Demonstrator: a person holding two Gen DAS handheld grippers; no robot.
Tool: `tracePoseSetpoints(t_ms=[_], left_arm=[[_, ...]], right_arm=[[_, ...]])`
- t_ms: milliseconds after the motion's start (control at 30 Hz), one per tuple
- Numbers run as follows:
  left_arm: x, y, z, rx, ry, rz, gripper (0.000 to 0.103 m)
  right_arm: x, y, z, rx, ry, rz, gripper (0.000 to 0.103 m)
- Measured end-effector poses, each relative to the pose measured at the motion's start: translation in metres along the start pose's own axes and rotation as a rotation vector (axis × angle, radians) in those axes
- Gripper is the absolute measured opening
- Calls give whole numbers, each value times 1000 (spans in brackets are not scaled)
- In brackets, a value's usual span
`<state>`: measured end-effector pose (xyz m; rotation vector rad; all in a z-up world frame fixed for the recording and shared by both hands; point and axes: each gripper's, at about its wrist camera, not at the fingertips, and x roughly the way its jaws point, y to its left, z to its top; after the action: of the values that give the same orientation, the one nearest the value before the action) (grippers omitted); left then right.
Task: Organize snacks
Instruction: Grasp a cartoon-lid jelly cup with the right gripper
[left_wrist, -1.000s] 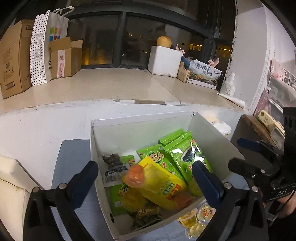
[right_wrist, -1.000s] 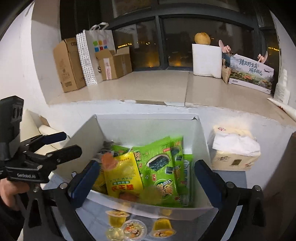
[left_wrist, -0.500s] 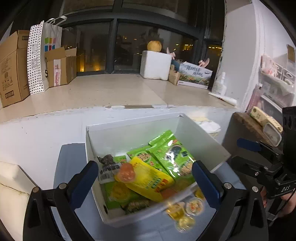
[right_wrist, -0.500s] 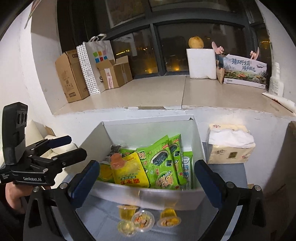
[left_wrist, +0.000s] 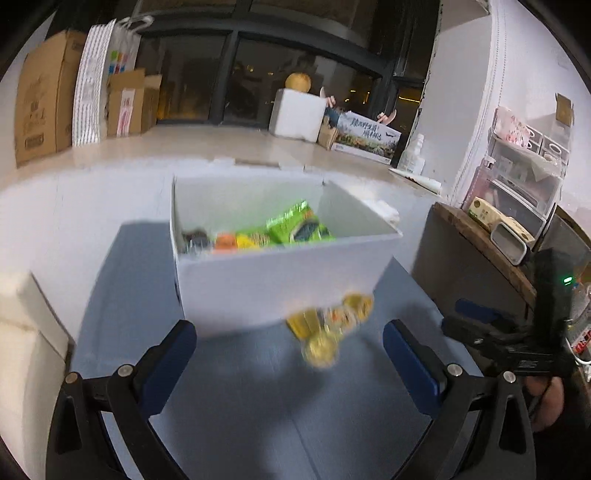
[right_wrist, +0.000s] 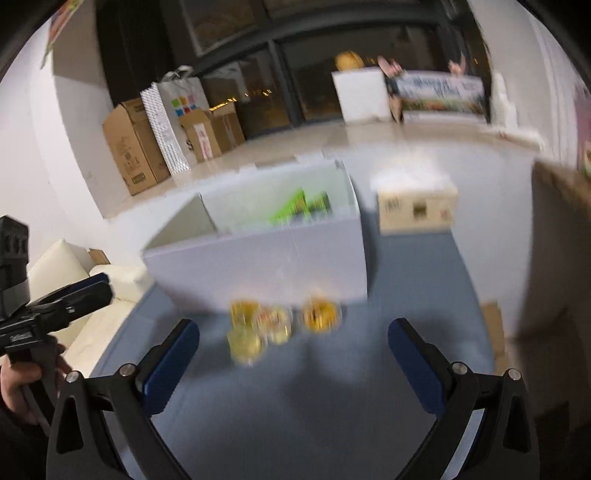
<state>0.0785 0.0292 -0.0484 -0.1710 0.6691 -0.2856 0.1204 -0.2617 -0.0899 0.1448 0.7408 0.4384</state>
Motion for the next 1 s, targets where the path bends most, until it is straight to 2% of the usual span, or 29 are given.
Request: tracePoseSetpoints(t_ms=[100,200,400,533,700,867,1000], left_arm=[[-3,3,-17,-26,22,-5,103],[-4,6,-27,-45,33,4,103],[-9,11,-32,-68,32,5,103],[-10,16,-33,-80,35,5,103],[-11,21,-36,-86,41,13,103],[-8,25,-36,-98,50,18,103],[-1,23,-37,-106,63,7,103]], right_arm=[[13,-8,-13,44,53,10,103],[25,-11,-14,61,56,19,103],[55,-25,11,150,42,64,103],[81,-29,26,161,52,53,103],[114,-31,27,191,105,48,86],[123,-24,15,155,118,45,61],[120,-33,15,184,93,76,55]])
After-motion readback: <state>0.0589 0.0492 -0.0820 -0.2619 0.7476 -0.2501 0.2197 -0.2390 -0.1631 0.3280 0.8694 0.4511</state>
